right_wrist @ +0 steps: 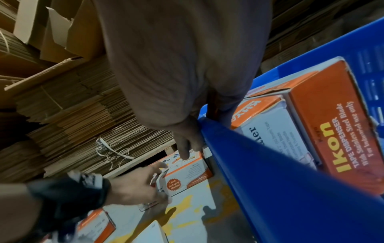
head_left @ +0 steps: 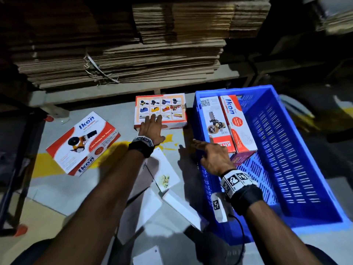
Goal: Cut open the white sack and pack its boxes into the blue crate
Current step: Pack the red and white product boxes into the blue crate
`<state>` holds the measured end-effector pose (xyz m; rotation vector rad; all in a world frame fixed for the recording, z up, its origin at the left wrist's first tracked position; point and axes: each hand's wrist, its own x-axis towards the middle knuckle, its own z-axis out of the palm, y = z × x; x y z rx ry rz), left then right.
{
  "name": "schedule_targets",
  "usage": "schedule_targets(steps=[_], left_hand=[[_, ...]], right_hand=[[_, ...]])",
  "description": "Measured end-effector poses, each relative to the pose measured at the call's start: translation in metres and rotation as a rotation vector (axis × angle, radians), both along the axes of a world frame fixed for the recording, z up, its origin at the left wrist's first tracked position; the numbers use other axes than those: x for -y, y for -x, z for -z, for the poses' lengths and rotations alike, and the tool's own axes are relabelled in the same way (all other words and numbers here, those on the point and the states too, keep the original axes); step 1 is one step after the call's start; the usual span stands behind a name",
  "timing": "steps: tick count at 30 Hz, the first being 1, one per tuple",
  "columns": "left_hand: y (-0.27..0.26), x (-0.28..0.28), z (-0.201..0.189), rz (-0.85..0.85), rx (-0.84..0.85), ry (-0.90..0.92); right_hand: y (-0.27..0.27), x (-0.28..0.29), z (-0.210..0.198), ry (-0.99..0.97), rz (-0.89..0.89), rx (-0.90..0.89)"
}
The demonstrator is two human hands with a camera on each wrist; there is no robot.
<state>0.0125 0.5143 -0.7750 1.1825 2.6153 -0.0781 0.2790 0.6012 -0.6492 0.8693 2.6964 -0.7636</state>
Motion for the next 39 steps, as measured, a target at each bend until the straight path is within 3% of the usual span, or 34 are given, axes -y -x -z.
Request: schedule_targets(steps=[4, 7, 10, 12, 14, 16, 18, 23, 25, 28, 32, 37, 39], left_hand=[[-0.018, 0.000, 0.015, 0.033, -0.095, 0.108], [-0.054, 0.008, -0.002, 0.061, -0.121, 0.099], [-0.077, 0.028, -0.037, 0.222, -0.198, -0.384], [-0.078, 0.035, -0.060, 0.221, -0.335, -0.697], [-0.074, 0.034, -0.082, 0.159, -0.350, -0.827], [-0.059, 0.021, -0.100, 0.030, -0.248, -0.779], [-0.034, 0.009, -0.102, -0.056, -0.196, -0.613], [0.013, 0.020, -0.021, -0.485, 0.210, -0.181], [0.011, 0.033, 0.001, -0.635, 0.356, -0.238], [0.001, 0.034, 0.004, -0.775, 0.500, -0.442], [0.003, 0.029, -0.007, -0.943, 0.566, -0.646], [0.006, 0.033, -0.016, -1.055, 0.715, -0.574], [0.022, 0.035, 0.017, -1.080, 0.802, -0.577]], right_hand=[[0.000, -0.001, -0.003, 0.001, -0.008, 0.002], [0.000, 0.000, -0.008, -0.010, -0.018, 0.010], [0.000, 0.001, -0.007, 0.006, -0.010, 0.030], [0.002, 0.000, -0.003, 0.001, -0.015, 0.046], [0.002, 0.000, 0.000, -0.004, -0.027, 0.055], [0.002, 0.000, 0.001, -0.005, -0.021, 0.053], [0.002, 0.001, 0.002, 0.000, 0.006, 0.054], [0.000, -0.002, 0.010, 0.060, 0.042, 0.008], [0.000, -0.004, 0.015, 0.083, 0.058, -0.017], [-0.001, -0.007, 0.019, 0.089, 0.029, -0.025], [-0.001, -0.008, 0.014, 0.041, -0.015, -0.017], [-0.001, -0.007, 0.017, 0.035, -0.007, -0.032], [-0.001, -0.009, 0.019, 0.017, -0.018, -0.025]])
